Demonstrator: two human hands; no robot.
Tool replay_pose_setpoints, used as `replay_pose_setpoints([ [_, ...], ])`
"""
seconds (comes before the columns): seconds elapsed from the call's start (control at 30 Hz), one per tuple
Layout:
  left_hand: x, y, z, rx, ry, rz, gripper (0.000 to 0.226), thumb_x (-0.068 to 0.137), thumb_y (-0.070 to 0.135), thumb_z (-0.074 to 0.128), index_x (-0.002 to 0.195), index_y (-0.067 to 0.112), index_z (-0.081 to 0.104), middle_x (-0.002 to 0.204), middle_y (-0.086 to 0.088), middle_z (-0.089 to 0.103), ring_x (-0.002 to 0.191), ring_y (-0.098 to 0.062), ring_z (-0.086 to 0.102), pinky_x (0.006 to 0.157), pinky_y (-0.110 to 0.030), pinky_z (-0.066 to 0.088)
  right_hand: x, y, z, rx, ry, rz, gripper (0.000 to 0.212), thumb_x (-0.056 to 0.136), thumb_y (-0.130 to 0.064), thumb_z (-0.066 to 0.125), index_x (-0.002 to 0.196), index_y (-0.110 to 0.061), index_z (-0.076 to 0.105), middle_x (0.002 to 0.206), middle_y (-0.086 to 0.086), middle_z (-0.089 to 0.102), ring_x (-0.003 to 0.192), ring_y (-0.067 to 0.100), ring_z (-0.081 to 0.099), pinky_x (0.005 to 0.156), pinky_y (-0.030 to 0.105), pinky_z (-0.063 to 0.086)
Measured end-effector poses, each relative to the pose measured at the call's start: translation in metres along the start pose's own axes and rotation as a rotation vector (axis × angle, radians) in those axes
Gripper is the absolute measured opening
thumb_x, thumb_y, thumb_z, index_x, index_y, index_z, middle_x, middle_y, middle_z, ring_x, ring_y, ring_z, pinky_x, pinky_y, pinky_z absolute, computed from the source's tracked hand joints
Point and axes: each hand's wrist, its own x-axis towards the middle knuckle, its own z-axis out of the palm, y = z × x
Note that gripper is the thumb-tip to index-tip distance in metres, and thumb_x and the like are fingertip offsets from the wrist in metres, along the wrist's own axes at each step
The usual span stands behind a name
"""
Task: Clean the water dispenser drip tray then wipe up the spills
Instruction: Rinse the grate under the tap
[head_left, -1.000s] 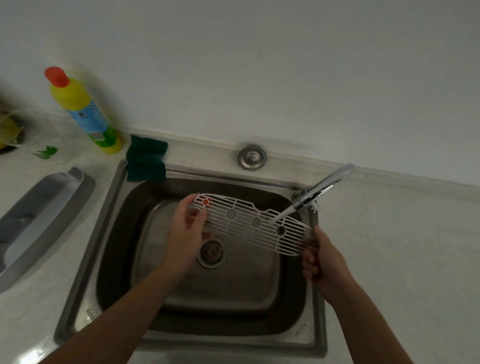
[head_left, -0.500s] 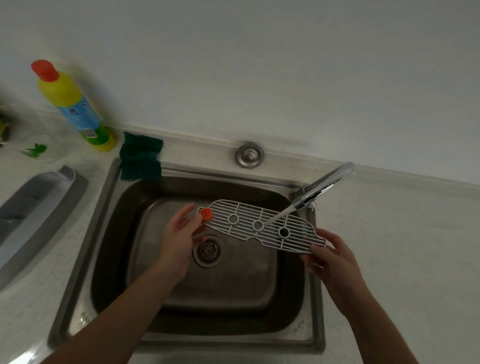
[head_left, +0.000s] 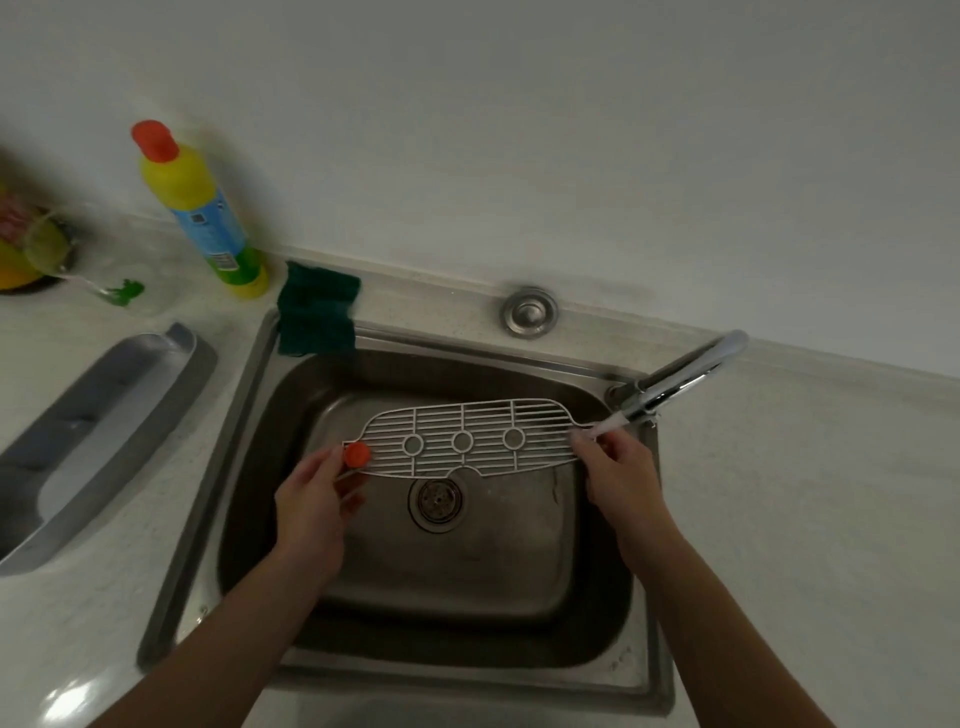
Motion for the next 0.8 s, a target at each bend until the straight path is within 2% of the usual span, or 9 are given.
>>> replay_pose_setpoints([
  [0.1,0.003,0.007,-0.014,0.076,-0.01,0.075,0.013,0.1,0.028,0.065,0.102,0.03,0.078,0.107,0.0,0.079,0.103,-0.021,0.073,0.075,-0.037,0.054,0.001,-0.001,0.002,0.048,-0.083,0.009,0.014,0.101,-0.027,0.061,0.096,-0.019,0.072,0.068,-0.003,0.071,0.054,0.007,0.064,0.049,0.018,0.048],
  [0.2,0.007,0.004,-0.015,0.09,-0.04,0.079,0.012,0.1,0.024,0.067,0.1,0.026,0.078,0.11,-0.004,0.077,0.106,-0.024,0.071,0.075,-0.036,0.053,-0.001,0.003,-0.007,0.124,-0.116,0.059,0.016,0.104,-0.023,0.057,0.102,-0.016,0.071,0.062,-0.003,0.061,0.053,0.011,0.056,0.053,0.025,0.048],
  [0.37,0.008,-0.012,0.011,0.089,-0.14,-0.021,0.012,0.101,0.019,0.065,0.103,0.021,0.076,0.103,-0.005,0.081,0.101,-0.022,0.072,0.078,-0.036,0.054,-0.012,0.005,-0.028,0.294,-0.011,0.155,0.027,0.105,-0.015,0.045,0.104,-0.014,0.072,0.072,0.007,0.072,0.064,0.02,0.07,0.065,0.037,0.056],
  [0.43,0.008,-0.017,0.029,0.085,-0.183,-0.054,0.013,0.101,0.016,0.063,0.105,0.019,0.075,0.102,-0.005,0.081,0.097,-0.021,0.075,0.078,-0.034,0.055,-0.019,0.007,-0.042,0.381,0.041,0.175,0.029,0.101,-0.014,0.043,0.103,-0.01,0.072,0.084,0.014,0.075,0.071,0.026,0.072,0.065,0.037,0.057],
  [0.5,0.006,-0.021,0.049,0.076,-0.231,-0.089,0.013,0.101,0.013,0.063,0.105,0.017,0.075,0.107,-0.01,0.08,0.092,-0.019,0.077,0.076,-0.032,0.056,-0.026,0.013,-0.057,0.361,0.082,0.134,0.026,0.102,-0.011,0.044,0.1,-0.008,0.07,0.097,0.017,0.074,0.082,0.03,0.074,0.065,0.037,0.059],
  [0.57,0.001,-0.024,0.069,0.063,-0.292,-0.111,0.014,0.101,0.008,0.063,0.105,0.014,0.075,0.114,-0.015,0.078,0.099,-0.023,0.075,0.081,-0.033,0.058,-0.034,0.021,-0.07,0.284,0.116,0.07,0.021,0.105,-0.011,0.048,0.096,-0.009,0.067,0.101,0.016,0.074,0.09,0.034,0.074,0.067,0.038,0.061],
  [0.63,-0.006,-0.024,0.089,0.069,-0.35,-0.116,0.018,0.099,0.003,0.063,0.112,0.009,0.074,0.119,-0.015,0.076,0.111,-0.029,0.073,0.089,-0.037,0.058,-0.042,0.031,-0.078,0.25,0.144,0.018,0.019,0.105,-0.014,0.05,0.096,-0.013,0.067,0.102,0.012,0.076,0.095,0.034,0.075,0.074,0.043,0.062],
  [0.73,-0.02,-0.016,0.113,0.036,-0.398,-0.094,0.026,0.096,-0.001,0.065,0.119,0.01,0.072,0.116,-0.013,0.078,0.108,-0.029,0.075,0.085,-0.038,0.062,-0.053,0.048,-0.085,0.192,0.212,-0.009,0.02,0.105,-0.015,0.052,0.114,-0.028,0.066,0.103,0.006,0.078,0.093,0.028,0.077,0.079,0.049,0.064],
  [0.8,-0.026,-0.009,0.125,0.014,-0.426,-0.063,0.031,0.094,-0.005,0.064,0.119,0.013,0.07,0.111,-0.01,0.078,0.101,-0.026,0.077,0.082,-0.037,0.063,-0.058,0.064,-0.089,0.195,0.256,0.031,0.026,0.106,-0.016,0.052,0.127,-0.028,0.059,0.106,0.006,0.077,0.092,0.027,0.077,0.078,0.047,0.064],
])
